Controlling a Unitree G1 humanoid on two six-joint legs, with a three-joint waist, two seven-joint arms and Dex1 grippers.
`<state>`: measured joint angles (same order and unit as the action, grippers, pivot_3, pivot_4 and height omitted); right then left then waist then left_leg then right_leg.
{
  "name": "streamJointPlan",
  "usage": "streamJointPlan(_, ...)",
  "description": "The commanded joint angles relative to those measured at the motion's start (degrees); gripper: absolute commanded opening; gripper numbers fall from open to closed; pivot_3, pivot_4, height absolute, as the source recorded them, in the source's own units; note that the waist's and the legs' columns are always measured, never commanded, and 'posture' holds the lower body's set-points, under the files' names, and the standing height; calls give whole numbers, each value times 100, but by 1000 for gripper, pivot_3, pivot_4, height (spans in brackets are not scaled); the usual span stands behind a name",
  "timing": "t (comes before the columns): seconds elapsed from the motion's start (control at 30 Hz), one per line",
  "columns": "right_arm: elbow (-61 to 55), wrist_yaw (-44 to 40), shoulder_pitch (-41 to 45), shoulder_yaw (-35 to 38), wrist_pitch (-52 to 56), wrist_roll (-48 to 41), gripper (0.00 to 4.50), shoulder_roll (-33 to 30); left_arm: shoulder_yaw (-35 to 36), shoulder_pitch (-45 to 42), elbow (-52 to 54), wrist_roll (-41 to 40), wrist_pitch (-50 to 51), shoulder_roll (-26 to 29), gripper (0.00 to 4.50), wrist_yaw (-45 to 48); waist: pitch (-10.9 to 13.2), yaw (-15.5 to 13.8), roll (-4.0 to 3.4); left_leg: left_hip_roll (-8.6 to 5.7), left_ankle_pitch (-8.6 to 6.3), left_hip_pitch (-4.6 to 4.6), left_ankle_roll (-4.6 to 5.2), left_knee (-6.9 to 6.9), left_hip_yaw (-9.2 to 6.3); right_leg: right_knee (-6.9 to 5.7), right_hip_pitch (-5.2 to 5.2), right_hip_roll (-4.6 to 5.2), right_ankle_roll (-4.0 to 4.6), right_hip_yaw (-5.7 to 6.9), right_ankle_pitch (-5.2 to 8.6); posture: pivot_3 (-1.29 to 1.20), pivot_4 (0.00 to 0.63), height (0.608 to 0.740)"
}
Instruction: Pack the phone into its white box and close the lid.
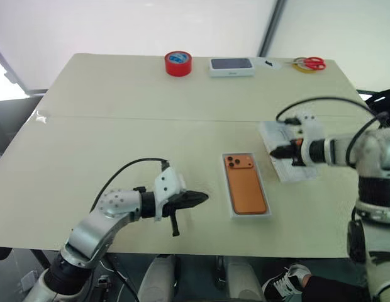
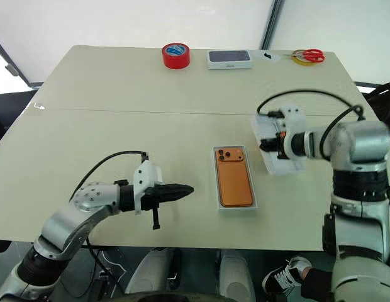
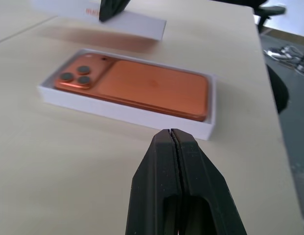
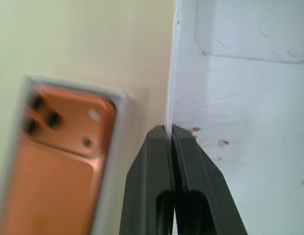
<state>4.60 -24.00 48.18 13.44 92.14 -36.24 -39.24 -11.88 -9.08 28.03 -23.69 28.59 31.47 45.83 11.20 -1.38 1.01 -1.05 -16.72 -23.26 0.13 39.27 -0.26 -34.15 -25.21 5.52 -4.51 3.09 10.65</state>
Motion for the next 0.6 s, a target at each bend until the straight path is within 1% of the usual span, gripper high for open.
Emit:
streamJointPlan(0.03, 520, 521, 516, 621, 36, -2227, 51, 310, 649, -55, -205, -163, -37, -176, 0, -387, 0, 47, 0, 2, 0, 0, 0, 0, -3, -2, 1, -1, -1, 1, -1, 0, 150, 738)
streamJointPlan(0.1, 842, 1295, 671, 764, 36, -3942, 51, 801, 1033, -187, -434, -280, 2, -233, 0, -548, 0, 100, 1, 6, 0, 2, 1, -1, -4, -2, 4, -3, -3, 1, -2, 0, 150, 738)
streamJointPlan(0.13, 907, 1769, 639, 727, 36, -4659, 51, 1032, 1162, -235, -503, -308, -5, -229, 0, -562, -1, 129, 2, 12, 0, 4, 1, -2, 0, -3, 4, -7, -4, 1, -3, 0, 150, 738)
streamJointPlan(0.2, 677, 3208, 180, 49, -737, -6706, 51, 1097, 1269, -299, -603, -299, -31, -185, 0, -547, -1, 166, 2, 25, 1, 7, 1, -2, 1, -9, 5, -14, -3, 0, -4, 0, 150, 738)
streamJointPlan(0.23, 471, 3682, -53, -180, -1064, -7298, 51, 1166, 1288, -319, -636, -279, -42, -171, 0, -540, -1, 148, 2, 26, 1, 6, 1, -2, -1, -16, 5, -14, -3, 2, -4, 0, 150, 738)
streamJointPlan(0.27, 269, 4001, -246, -287, -1310, -7605, 51, 1297, 1304, -333, -660, -266, -45, -166, 0, -539, -2, 120, 3, 25, 1, 6, 1, -2, -5, -14, 9, -13, -3, 5, -4, 0, 150, 738)
streamJointPlan(0.3, 14, 4171, -452, -331, -1471, -7676, 51, 1462, 1315, -350, -689, -245, -56, -170, 0, -543, -2, 115, 3, 25, 1, 7, 1, -2, -3, -13, 10, -12, -3, 5, -4, 0, 150, 738)
streamJointPlan(0.37, -474, 4429, -888, -379, -1731, -7676, 51, 1768, 1317, -385, -741, -218, -74, -191, 0, -551, -2, 106, 3, 18, 1, 3, 1, -2, 3, -11, 8, -6, -7, 0, -6, 0, 150, 738)
streamJointPlan(0.5, -1282, 4910, -1784, -513, -2199, -7676, 51, 2175, 1201, -449, -783, -174, -96, -311, 0, -591, -2, 71, 3, 13, 0, 2, 1, 0, 6, -7, 7, -2, -12, -4, -8, 0, 150, 738)
streamJointPlan(0.6, -1687, 5150, -2297, -617, -2451, -7676, 51, 2181, 1003, -501, -810, -101, -121, -426, 0, -591, -2, 76, 2, 13, 1, 4, 1, 0, 4, -8, 7, -2, -12, -4, -8, 0, 150, 738)
